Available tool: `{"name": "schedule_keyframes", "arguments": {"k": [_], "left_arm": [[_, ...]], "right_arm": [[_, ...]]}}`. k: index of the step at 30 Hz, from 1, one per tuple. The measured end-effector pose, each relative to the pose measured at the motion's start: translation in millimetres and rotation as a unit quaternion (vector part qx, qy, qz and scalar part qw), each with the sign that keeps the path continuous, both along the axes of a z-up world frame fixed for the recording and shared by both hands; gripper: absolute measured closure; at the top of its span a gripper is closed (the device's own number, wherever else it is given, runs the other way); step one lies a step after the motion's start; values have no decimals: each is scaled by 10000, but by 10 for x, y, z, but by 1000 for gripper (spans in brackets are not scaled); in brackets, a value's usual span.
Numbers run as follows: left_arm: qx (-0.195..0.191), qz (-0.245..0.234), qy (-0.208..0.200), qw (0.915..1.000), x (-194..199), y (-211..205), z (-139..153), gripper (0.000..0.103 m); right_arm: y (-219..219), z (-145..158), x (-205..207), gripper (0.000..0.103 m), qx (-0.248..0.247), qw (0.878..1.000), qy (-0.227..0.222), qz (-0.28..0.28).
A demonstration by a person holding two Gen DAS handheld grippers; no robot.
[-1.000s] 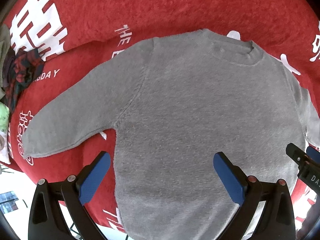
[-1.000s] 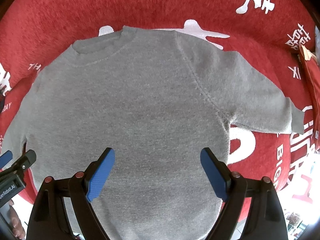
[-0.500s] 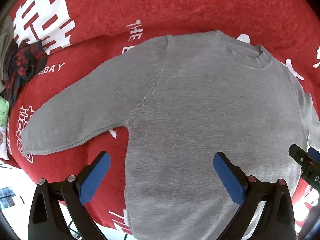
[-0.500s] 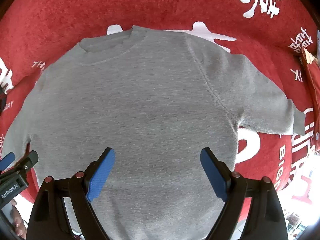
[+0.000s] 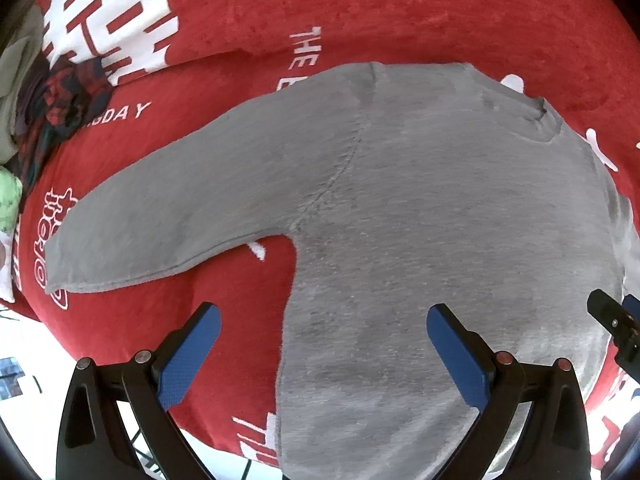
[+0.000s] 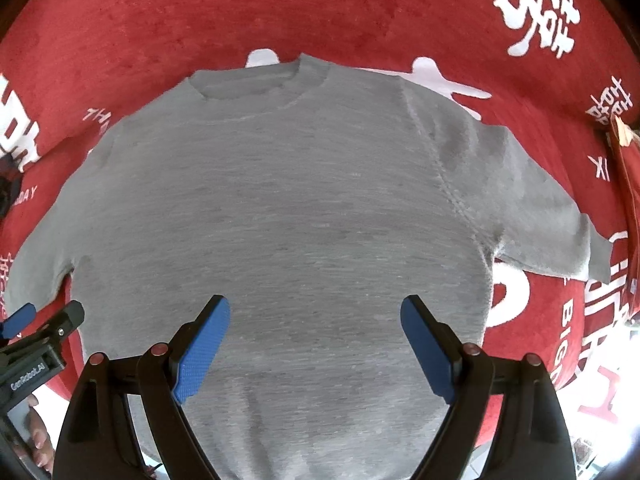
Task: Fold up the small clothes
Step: 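Move the left tool to the sweater's sleeve cuff and close on it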
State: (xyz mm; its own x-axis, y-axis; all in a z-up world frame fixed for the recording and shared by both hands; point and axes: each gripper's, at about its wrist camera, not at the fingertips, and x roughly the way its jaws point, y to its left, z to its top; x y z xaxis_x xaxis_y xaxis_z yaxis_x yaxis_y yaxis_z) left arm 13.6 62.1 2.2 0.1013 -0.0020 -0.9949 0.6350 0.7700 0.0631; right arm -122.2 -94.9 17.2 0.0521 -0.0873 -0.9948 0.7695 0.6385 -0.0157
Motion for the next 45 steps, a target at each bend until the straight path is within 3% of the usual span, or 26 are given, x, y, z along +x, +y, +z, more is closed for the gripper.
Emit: {"name": "schedule_keyframes", "arguments": {"k": [20, 24, 27, 30, 36, 38, 42, 45], "left_arm": [[22, 607, 77, 9981, 332, 595, -171, 0], [-372, 945, 258, 9945, 487, 825, -194, 0], [-1088, 1411, 572, 9823, 658, 1106, -253, 0], [-1725, 1980, 791, 9617, 832, 1430, -372, 0], [-2803, 2852, 1513, 9040, 1042, 1720, -748, 0], [-3052, 2958, 1633, 8903, 1087, 1693, -796, 0], [-3306, 3009, 1632, 8795, 1206, 1599, -818, 0], [-3364, 3073, 1074, 8837, 1327, 1712, -649, 0]], "right_arm": [[595, -43, 448, 13, 117, 9959, -92, 893], [717, -49, 531, 13, 167, 9946, -117, 1022], [794, -44, 580, 13, 230, 9933, -206, 1117], [867, -69, 615, 13, 290, 9921, -240, 1198], [1031, -161, 641, 13, 421, 9899, -229, 1332], [1078, -182, 649, 13, 432, 9892, -216, 1386], [1131, -202, 677, 13, 433, 9882, -214, 1452], [1166, -221, 701, 13, 443, 9880, -211, 1466]]}}
